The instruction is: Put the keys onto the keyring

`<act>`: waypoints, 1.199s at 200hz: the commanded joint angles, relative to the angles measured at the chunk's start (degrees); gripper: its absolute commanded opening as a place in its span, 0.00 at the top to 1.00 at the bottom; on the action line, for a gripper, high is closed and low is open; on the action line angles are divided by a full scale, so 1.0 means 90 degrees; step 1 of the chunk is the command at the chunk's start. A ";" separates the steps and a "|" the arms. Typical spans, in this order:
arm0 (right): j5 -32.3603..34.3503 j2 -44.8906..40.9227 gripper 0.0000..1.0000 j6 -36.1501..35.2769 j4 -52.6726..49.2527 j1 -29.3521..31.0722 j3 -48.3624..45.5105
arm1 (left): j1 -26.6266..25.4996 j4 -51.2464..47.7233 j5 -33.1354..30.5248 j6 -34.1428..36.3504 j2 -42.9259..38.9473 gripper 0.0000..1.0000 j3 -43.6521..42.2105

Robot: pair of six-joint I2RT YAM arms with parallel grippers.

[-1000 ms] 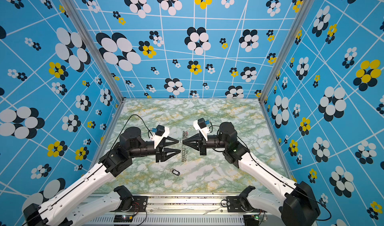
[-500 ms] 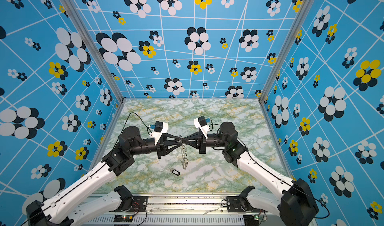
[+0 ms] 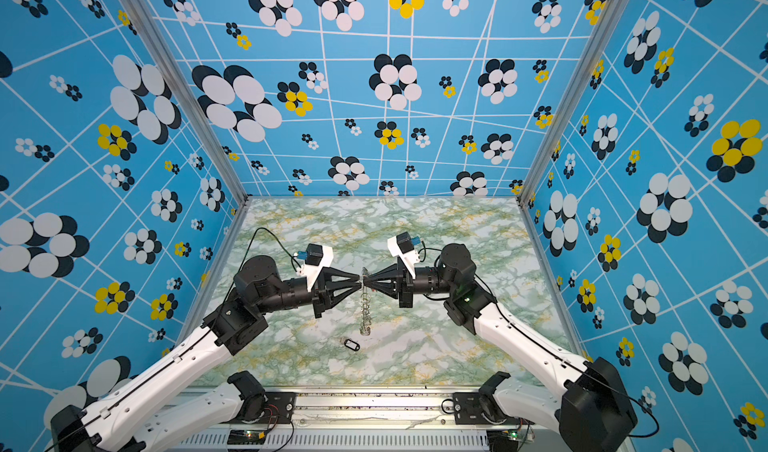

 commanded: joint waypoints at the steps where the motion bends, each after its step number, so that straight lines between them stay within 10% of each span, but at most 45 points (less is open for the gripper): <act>1: -0.0103 -0.0131 1.00 -0.0046 0.0131 -0.0007 0.0034 | 0.0078 0.0226 -0.0013 -0.0022 -0.0158 0.74 -0.0087; 240: 0.0154 -0.0218 1.00 -0.0474 -0.0452 -0.0066 0.0160 | -0.0460 -0.0973 -0.0180 0.0308 -0.0211 0.77 0.0415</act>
